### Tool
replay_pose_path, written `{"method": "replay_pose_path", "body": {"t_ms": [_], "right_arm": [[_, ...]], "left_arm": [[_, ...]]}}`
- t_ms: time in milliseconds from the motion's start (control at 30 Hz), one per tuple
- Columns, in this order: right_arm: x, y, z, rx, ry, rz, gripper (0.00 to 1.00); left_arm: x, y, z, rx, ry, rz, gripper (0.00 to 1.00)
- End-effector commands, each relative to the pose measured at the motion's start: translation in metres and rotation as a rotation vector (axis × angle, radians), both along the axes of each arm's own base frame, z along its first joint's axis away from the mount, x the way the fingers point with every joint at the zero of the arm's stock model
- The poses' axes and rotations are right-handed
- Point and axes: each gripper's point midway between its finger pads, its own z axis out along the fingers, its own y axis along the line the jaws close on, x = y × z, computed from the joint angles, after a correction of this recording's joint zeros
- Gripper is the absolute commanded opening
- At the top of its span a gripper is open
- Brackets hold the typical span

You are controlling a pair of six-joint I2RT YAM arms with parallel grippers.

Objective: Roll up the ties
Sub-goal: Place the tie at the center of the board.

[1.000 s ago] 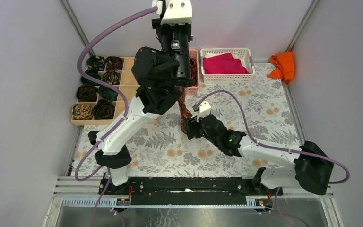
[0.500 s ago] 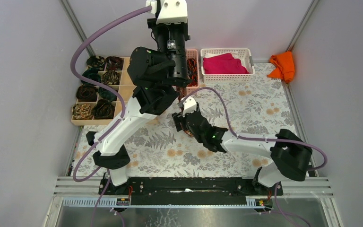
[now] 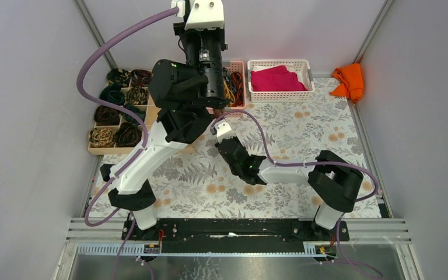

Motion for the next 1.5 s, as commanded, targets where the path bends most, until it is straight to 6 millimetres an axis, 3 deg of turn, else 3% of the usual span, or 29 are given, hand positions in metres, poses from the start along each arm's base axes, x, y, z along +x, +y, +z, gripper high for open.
{"method": "replay_pose_path", "body": {"t_ms": [0, 100, 167, 333, 433, 633, 767, 933, 1067, 1200, 1333, 1467], "right_arm": [[0.020, -0.005, 0.028, -0.036, -0.108, -0.085, 0.03], [0.030, -0.017, 0.027, -0.077, -0.108, -0.109, 0.00], [0.039, -0.035, 0.029, -0.093, -0.097, -0.158, 0.00], [0.061, -0.111, 0.033, -0.128, -0.072, -0.335, 0.00], [0.069, -0.157, 0.041, -0.145, -0.081, -0.419, 0.00], [0.083, -0.245, 0.066, -0.251, -0.112, -0.644, 0.00], [0.091, -0.287, 0.052, -0.320, -0.053, -0.729, 0.00], [0.094, -0.320, 0.017, -0.385, 0.033, -0.794, 0.00], [0.099, -0.346, -0.005, -0.513, 0.078, -0.877, 0.00], [0.104, -0.369, -0.008, -0.635, 0.066, -0.981, 0.00], [0.109, -0.393, 0.008, -0.715, 0.019, -1.078, 0.00], [0.119, -0.402, 0.018, -0.730, 0.006, -1.098, 0.00]], "left_arm": [[-0.007, 0.014, 0.008, -0.010, -0.017, 0.019, 0.04], [-0.007, 0.017, 0.005, 0.001, -0.009, 0.042, 0.04], [-0.007, 0.020, 0.003, 0.006, -0.003, 0.055, 0.04], [-0.002, 0.017, -0.010, -0.003, 0.017, 0.041, 0.04], [0.008, -0.003, -0.028, 0.006, 0.040, -0.029, 0.04], [0.041, -0.064, -0.103, 0.024, 0.150, -0.117, 0.04], [0.062, -0.083, -0.166, 0.002, 0.247, -0.121, 0.03], [0.080, -0.075, -0.255, -0.017, 0.345, -0.106, 0.00], [0.083, -0.047, -0.303, -0.068, 0.387, -0.083, 0.00], [0.085, -0.030, -0.326, -0.114, 0.396, -0.127, 0.00], [0.089, -0.023, -0.351, -0.086, 0.429, -0.088, 0.00], [0.094, -0.017, -0.371, -0.073, 0.469, -0.049, 0.00]]}}
